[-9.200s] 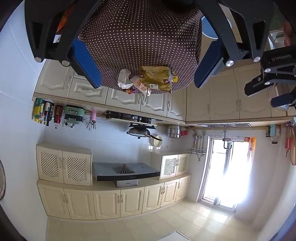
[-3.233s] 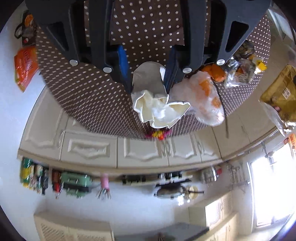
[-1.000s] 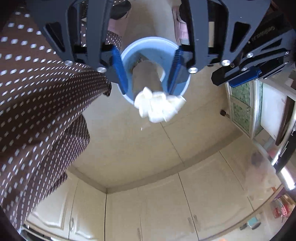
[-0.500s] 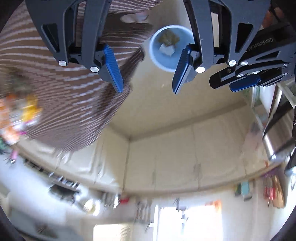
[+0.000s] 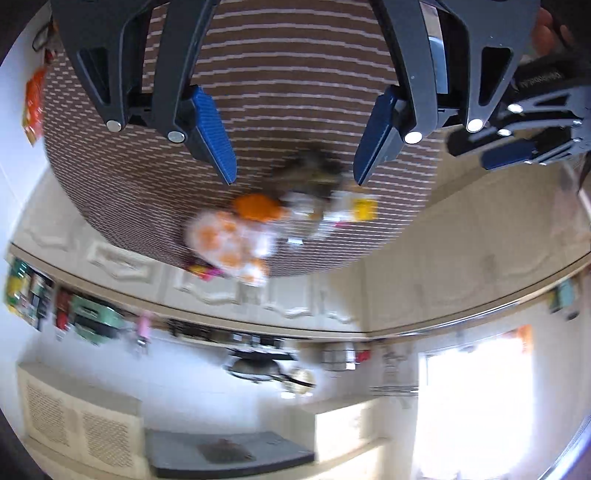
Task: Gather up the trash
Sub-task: 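Move both grippers back over the table, then grasp the yellow pink-banded wrapper with the left gripper while the right grasps the clear plastic bag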
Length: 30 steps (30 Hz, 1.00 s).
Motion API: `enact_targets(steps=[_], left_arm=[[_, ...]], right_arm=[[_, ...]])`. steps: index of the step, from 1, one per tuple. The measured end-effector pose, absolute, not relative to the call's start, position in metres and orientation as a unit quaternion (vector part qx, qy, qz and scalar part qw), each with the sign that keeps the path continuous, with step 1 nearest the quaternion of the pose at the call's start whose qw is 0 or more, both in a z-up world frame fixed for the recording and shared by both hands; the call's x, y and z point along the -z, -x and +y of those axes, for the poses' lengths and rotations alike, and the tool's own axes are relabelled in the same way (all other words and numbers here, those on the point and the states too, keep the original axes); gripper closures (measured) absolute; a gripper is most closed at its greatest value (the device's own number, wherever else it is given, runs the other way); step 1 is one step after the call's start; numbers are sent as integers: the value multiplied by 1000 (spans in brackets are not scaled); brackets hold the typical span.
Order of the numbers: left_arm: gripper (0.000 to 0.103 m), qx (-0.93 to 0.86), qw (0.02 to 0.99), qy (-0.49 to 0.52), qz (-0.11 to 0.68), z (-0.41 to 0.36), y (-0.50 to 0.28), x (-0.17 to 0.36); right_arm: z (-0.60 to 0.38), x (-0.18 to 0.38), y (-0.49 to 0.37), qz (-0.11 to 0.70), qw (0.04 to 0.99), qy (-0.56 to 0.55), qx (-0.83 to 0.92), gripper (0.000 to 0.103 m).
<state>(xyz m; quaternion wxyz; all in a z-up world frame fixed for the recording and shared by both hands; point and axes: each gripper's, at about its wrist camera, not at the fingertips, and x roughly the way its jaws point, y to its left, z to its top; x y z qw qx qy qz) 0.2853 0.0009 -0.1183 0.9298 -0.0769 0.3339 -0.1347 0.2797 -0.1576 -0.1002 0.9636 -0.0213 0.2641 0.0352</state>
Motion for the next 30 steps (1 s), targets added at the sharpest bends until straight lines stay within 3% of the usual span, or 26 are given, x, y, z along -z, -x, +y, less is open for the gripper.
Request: enact_targets(steps=[16, 20, 21, 22, 24, 30], left_arm=[[42, 142, 927, 64, 341, -41, -374, 123], [67, 158, 916, 63, 363, -47, -392, 133], [87, 163, 914, 60, 367, -49, -395, 136], [92, 167, 912, 59, 369, -50, -397, 138], [97, 174, 915, 68, 359, -47, -394, 138], [98, 174, 923, 98, 328, -25, -372, 132]], right_arm=[[-209, 118, -314, 301, 953, -23, -34, 35], [-206, 116, -324, 309, 949, -29, -49, 35], [-204, 115, -325, 309, 949, -27, -49, 35], [-203, 113, -326, 307, 950, -27, -50, 35], [-201, 111, -329, 309, 949, -30, -55, 35], [-187, 110, -337, 318, 944, -39, -77, 35]])
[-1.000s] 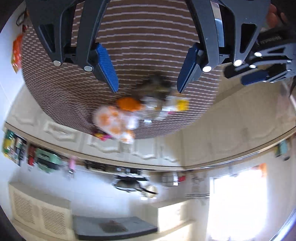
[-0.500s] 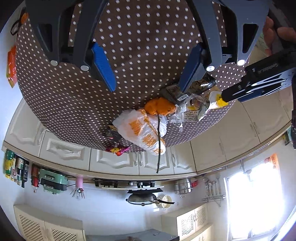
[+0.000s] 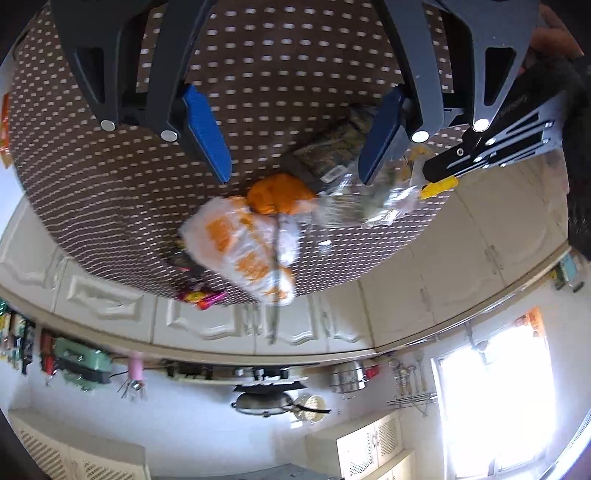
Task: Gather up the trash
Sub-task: 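Grasp the yellow pink-banded wrapper with the left gripper while the right grasps the clear plastic bag, then carry both items over the blue bin and open both grippers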
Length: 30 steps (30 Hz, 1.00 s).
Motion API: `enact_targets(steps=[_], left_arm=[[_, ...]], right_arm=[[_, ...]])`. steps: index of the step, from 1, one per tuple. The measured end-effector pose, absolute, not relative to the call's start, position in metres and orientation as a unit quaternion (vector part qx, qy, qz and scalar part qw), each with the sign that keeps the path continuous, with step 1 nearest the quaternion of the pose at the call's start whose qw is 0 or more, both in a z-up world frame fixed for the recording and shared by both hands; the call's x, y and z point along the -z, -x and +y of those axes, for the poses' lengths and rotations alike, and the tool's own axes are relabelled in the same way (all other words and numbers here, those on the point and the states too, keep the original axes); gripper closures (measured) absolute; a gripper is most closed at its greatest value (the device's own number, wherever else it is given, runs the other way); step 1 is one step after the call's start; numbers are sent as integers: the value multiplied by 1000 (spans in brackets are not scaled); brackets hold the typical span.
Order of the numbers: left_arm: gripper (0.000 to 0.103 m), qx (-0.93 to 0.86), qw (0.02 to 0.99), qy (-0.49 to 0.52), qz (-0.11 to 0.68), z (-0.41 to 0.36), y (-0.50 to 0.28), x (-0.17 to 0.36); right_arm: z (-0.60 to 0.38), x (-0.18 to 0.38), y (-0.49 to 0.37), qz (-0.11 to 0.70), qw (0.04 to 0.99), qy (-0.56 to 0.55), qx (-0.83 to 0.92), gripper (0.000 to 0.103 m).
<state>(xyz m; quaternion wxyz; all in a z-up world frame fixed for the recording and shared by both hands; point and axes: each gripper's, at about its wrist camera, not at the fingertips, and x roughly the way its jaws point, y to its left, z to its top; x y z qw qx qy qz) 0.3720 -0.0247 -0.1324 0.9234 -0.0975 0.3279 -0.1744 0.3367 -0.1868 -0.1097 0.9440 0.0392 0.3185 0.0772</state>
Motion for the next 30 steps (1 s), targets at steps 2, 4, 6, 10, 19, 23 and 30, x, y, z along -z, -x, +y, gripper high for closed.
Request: enact_targets(steps=[2, 4, 6, 10, 19, 23, 30], left_arm=[[98, 180, 922, 111, 323, -17, -366, 131], [98, 170, 926, 118, 315, -7, -360, 129], [98, 159, 929, 128, 309, 5, -354, 128], [98, 134, 936, 140, 294, 27, -344, 124], [98, 96, 940, 161, 286, 62, -337, 129], [98, 85, 940, 167, 283, 74, -337, 131], [98, 77, 941, 171, 283, 93, -333, 136]], right_arm=[[-177, 110, -339, 322, 941, -43, -92, 35], [-169, 110, -341, 327, 938, -48, -105, 35], [-162, 110, -342, 329, 937, -45, -108, 35], [-140, 109, -355, 340, 934, -25, -109, 35], [-97, 117, -380, 371, 917, 6, -149, 35], [-70, 129, -390, 394, 904, 40, -161, 41], [-54, 145, -404, 426, 889, 35, -167, 84]])
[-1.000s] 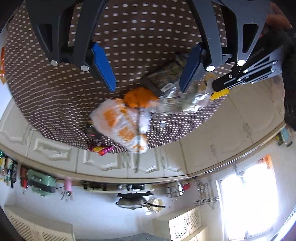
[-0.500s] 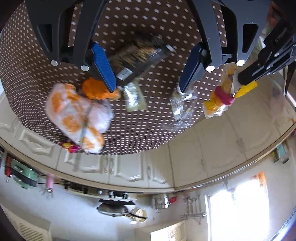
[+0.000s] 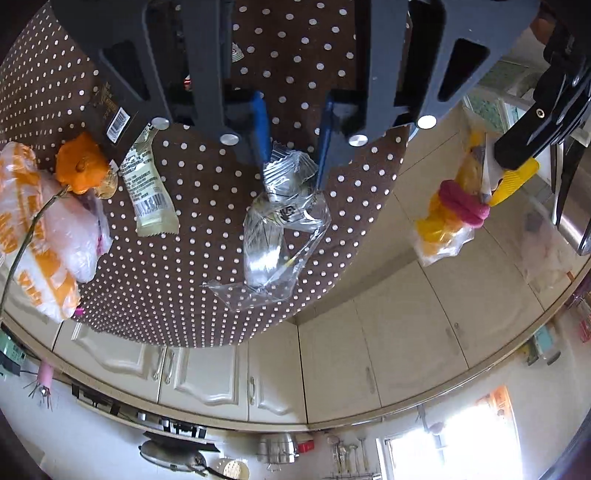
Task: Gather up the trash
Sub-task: 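Carry both items over the blue bin and open both grippers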
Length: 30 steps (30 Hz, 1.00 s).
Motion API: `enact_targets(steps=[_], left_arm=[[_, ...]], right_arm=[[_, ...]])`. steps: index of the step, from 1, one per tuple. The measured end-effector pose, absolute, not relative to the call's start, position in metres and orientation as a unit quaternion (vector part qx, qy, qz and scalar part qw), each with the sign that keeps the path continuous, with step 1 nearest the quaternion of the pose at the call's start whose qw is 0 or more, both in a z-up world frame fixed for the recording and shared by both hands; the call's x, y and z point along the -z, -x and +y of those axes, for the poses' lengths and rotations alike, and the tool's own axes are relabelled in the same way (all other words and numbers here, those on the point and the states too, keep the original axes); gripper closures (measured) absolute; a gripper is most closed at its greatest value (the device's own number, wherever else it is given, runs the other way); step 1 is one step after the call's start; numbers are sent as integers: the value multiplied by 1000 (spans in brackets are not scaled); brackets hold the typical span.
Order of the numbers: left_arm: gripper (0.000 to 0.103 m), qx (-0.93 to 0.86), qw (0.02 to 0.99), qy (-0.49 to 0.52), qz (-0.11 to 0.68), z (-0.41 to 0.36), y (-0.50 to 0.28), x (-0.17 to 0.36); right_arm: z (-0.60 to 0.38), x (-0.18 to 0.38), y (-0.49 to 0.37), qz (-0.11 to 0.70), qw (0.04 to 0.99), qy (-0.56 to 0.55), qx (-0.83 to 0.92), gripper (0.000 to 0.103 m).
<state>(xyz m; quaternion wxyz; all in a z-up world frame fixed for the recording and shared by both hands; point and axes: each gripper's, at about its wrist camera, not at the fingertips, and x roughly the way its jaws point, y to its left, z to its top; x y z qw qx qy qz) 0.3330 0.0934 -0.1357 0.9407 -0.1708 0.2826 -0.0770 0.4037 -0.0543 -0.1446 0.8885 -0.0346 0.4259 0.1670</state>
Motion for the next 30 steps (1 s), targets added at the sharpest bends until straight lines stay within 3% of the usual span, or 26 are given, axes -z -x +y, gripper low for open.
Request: enact_targets(steps=[15, 30], left_arm=[[98, -6, 930, 198, 310, 185, -297, 174], [98, -85, 884, 218, 405, 260, -295, 268]], right_arm=[[38, 146, -344, 402, 876, 55, -261, 85], [134, 252, -342, 477, 819, 100, -303, 85]])
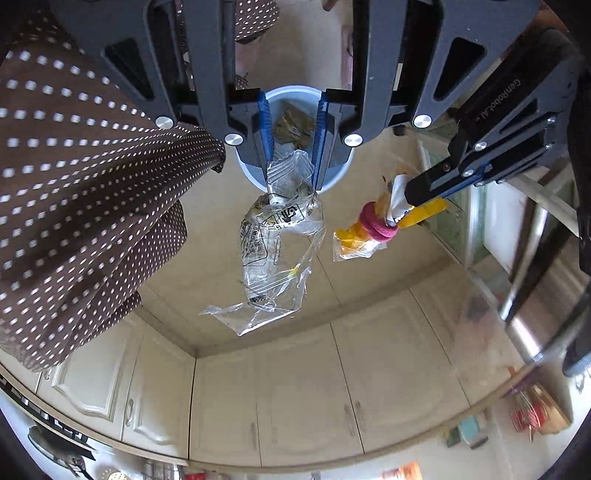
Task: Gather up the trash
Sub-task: 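Carry both items over the blue bin and open both grippers, then move both grippers back over the table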
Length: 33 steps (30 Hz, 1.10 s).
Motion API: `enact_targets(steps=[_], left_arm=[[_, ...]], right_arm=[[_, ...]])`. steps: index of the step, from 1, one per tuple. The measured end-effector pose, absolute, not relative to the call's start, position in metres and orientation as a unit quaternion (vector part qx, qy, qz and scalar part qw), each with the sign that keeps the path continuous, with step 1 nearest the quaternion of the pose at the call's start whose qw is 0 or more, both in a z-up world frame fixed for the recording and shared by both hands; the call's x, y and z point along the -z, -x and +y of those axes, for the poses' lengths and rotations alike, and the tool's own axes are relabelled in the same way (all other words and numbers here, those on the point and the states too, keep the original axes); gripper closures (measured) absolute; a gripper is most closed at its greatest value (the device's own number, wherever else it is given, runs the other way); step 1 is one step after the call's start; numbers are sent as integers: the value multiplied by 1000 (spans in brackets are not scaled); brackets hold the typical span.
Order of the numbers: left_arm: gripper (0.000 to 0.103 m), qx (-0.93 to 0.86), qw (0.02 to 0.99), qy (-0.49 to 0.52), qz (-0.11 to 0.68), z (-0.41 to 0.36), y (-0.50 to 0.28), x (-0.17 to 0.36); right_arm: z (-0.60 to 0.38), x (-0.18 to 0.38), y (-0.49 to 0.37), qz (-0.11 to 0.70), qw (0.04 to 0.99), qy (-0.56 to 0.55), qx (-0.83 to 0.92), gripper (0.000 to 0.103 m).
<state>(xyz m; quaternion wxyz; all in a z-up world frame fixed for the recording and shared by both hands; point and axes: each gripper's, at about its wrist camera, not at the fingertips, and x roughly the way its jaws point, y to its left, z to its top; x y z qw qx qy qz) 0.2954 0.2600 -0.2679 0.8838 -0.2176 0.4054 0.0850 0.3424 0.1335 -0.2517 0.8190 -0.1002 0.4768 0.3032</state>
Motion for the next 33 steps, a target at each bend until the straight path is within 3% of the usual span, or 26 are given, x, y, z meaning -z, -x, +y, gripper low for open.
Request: enact_targets(steps=[2, 5, 7, 23, 25, 27, 28, 33], left_arm=[[96, -87, 881, 219, 411, 264, -302, 278], [75, -92, 880, 221, 410, 268, -312, 283], [72, -91, 881, 220, 409, 268, -315, 284], [70, -103, 877, 227, 411, 271, -301, 281], [67, -108, 880, 227, 403, 273, -298, 275], [65, -112, 882, 228, 397, 276, -295, 268], [64, -114, 884, 228, 392, 277, -293, 263], [64, -111, 892, 223, 378, 273, -283, 240]], right_arm=[[136, 262, -347, 484, 816, 101, -299, 85], [141, 273, -354, 493, 812, 101, -295, 85], [138, 279, -357, 499, 809, 100, -294, 85], [148, 287, -358, 509, 799, 97, -306, 85], [151, 283, -358, 499, 802, 93, -314, 80], [154, 276, -358, 485, 810, 95, -316, 65], [155, 272, -357, 477, 815, 98, -313, 62], [145, 252, -352, 457, 829, 104, -304, 61]])
